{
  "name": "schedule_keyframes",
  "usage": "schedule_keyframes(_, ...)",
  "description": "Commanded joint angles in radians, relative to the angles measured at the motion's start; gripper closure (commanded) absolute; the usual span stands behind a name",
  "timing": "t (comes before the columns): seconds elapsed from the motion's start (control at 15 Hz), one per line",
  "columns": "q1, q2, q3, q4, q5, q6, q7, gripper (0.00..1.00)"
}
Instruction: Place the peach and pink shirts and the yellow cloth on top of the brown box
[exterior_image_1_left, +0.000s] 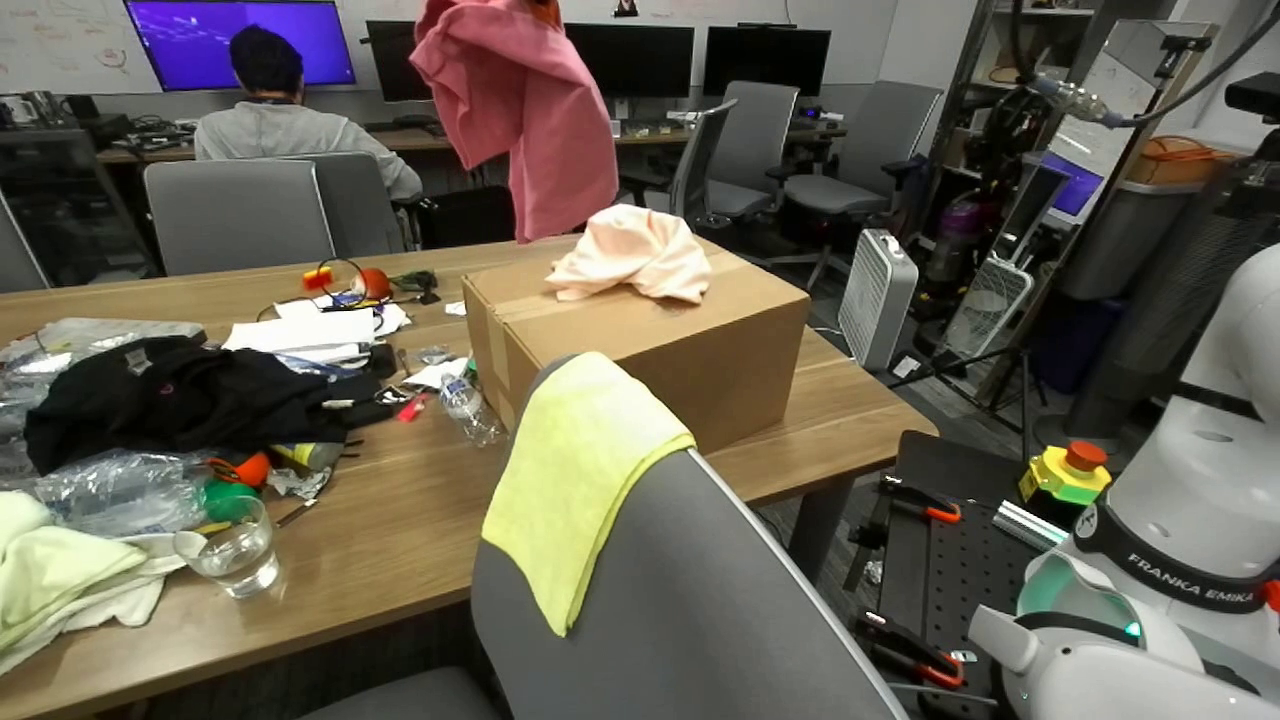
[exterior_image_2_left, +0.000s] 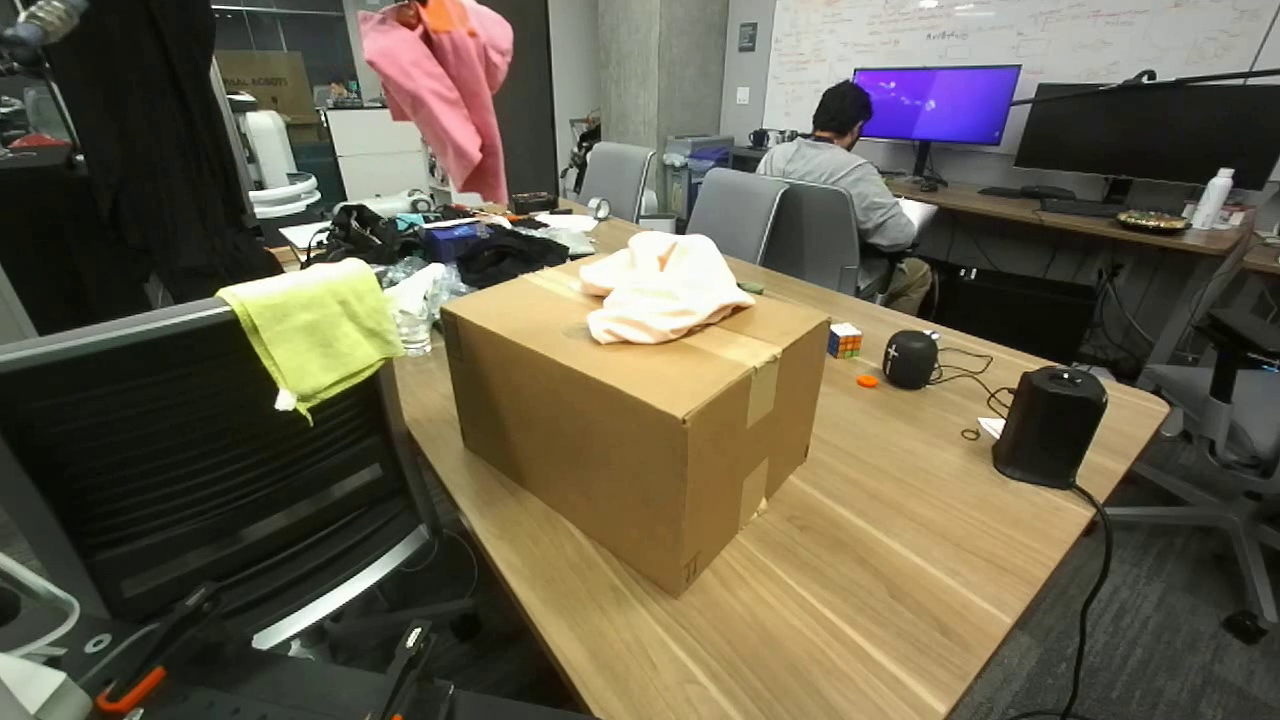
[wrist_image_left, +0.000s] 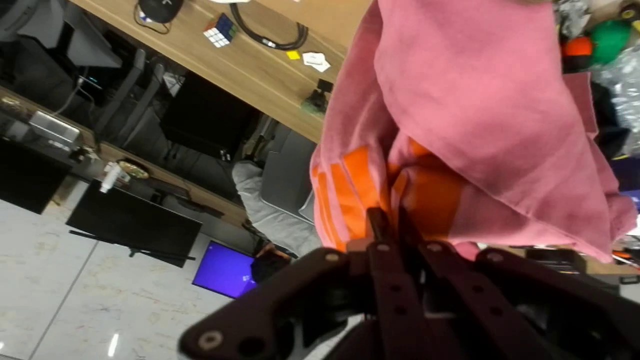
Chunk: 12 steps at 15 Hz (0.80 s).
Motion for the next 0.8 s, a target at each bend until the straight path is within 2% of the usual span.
schedule_keyframes(0.0,-0.004,0.080,-0.058,0.108,-0.121,-0.056,0.103,0.97)
schedule_keyframes(0.33,0.015,0.155,-0.154,0.196,-0.262,-0.132,0.214,0.97)
schedule_keyframes(0.67,0.041,0.209,-0.210,0.251,-0.408,-0.212,0.325,0.97)
schedule_keyframes(0.73,0.047,0.216,-0.219,0.254,-0.418,-0.223,0.336,0.70)
